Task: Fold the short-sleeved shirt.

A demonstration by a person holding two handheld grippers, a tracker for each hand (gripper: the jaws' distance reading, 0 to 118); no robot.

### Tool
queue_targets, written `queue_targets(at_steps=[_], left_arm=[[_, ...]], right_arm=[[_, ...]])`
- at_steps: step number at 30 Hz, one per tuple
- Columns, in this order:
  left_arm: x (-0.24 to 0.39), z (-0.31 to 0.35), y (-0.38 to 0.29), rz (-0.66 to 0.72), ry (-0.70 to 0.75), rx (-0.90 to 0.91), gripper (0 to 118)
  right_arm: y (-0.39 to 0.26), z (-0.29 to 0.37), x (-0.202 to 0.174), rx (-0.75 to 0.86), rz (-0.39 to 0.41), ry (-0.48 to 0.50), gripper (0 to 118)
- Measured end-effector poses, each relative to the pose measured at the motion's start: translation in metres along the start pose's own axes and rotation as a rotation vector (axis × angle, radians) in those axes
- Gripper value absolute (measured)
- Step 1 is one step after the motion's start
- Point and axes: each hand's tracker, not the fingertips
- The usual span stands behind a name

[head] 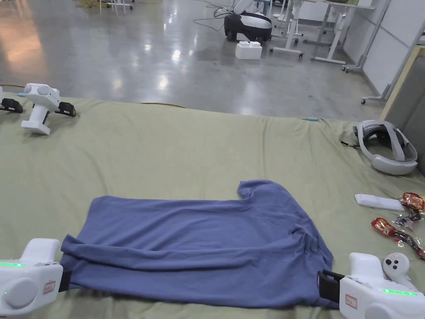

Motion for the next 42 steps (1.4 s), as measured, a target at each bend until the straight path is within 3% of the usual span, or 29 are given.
queue_targets(at_steps=[4, 7, 8, 10, 11, 16, 23, 30, 42], left_arm=[[0.004, 0.003, 0.0, -0.012, 0.003, 0.011, 7], [0.004, -0.002, -0.002, -0.015, 0.006, 0.003, 7], [0.004, -0.003, -0.003, -0.011, 0.007, 0.002, 7], [0.004, -0.006, -0.003, -0.003, 0.008, -0.002, 7], [0.004, -0.007, -0.003, -0.001, 0.008, -0.005, 7], [0.003, -0.001, -0.001, 0.024, 0.004, 0.019, 7], [-0.003, 0.036, 0.017, 0.077, -0.054, 0.083, 7], [-0.018, 0.084, 0.023, 0.137, -0.078, 0.161, 7], [-0.04, 0.121, -0.059, 0.141, -0.054, 0.05, 7]], right_arm=[[-0.001, -0.031, 0.011, -0.082, -0.041, 0.043, 77], [-0.003, -0.055, 0.007, -0.157, -0.022, 0.059, 74], [-0.003, -0.064, 0.006, -0.194, -0.02, 0.059, 69], [-0.005, -0.077, 0.001, -0.248, -0.034, 0.094, 40], [-0.006, -0.08, -0.002, -0.249, -0.034, 0.099, 33], [-0.006, -0.07, -0.021, -0.184, 0.032, 0.079, 11], [0.006, -0.007, -0.027, -0.019, 0.118, 0.046, 9], [0.012, 0.057, -0.027, 0.047, 0.186, 0.025, 9], [-0.066, 0.098, -0.027, -0.082, 0.248, 0.06, 9]])
